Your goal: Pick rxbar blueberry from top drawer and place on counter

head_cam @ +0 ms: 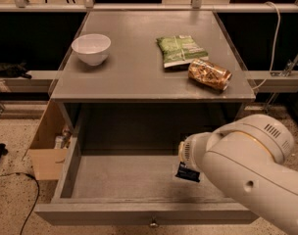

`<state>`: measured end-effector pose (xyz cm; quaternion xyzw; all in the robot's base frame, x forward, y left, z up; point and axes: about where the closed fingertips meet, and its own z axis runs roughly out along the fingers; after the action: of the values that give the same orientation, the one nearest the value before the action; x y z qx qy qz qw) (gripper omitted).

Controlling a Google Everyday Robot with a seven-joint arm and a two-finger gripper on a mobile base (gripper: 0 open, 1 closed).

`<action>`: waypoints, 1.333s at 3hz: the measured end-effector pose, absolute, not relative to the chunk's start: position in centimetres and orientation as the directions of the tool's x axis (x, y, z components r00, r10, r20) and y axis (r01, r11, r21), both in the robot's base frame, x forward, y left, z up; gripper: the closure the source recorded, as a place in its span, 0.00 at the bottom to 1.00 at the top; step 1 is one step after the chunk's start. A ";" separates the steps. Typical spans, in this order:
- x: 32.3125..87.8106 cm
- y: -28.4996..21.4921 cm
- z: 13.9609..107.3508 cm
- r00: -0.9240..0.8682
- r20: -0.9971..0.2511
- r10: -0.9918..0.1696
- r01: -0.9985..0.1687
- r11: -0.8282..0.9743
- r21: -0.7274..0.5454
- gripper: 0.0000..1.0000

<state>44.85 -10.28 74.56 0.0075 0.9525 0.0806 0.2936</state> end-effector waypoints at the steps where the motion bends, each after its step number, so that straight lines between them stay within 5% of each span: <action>1: 44.8 -10.2 74.2 -0.831 -0.552 0.060 -0.033 0.987 0.156 1.00; 4: 53.8 -10.1 83.0 -0.812 -0.557 0.177 -0.075 0.914 0.400 1.00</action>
Offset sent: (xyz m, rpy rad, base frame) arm 0.0239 0.0204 0.0219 0.1051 -0.0367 0.0866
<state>53.76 -10.11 82.96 0.0275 0.9291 0.2061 0.3057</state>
